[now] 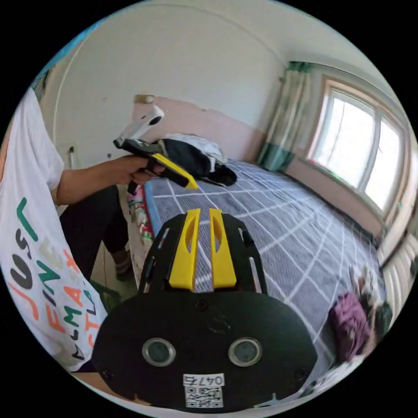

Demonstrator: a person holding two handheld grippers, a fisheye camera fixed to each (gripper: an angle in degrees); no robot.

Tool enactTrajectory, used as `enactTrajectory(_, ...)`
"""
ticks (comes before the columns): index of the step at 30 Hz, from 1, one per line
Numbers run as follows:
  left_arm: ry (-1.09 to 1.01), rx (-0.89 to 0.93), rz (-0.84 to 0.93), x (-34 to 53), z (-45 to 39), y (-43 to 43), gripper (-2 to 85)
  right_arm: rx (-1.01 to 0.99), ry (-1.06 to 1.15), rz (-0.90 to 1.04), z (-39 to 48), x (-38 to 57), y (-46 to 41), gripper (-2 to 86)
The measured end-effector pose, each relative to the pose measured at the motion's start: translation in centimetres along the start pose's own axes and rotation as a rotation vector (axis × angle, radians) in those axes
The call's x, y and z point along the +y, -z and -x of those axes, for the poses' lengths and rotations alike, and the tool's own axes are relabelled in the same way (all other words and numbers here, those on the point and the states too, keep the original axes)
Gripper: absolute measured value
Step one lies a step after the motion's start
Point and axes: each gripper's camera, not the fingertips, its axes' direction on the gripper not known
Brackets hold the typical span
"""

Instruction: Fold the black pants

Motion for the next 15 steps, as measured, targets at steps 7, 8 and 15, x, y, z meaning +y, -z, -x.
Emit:
enactTrajectory(7, 0.408, -0.442, -0.264, 12.4, 13.0, 12.4, -0.8, -0.193, 0.352, -0.045, 9.7, -18.2, -11.6, 4.8)
enactTrajectory(8, 0.431, -0.449, -0.277, 13.5, 13.7, 13.0, -0.8, -0.221, 0.39, -0.05, 11.4, -21.2, -14.3, 5.3)
enactTrajectory(15, 0.608, -0.54, -0.355, 21.0, 20.1, 18.5, 5.5, -0.306, 0.409, 0.115, 19.6, -33.5, -32.6, 7.0)
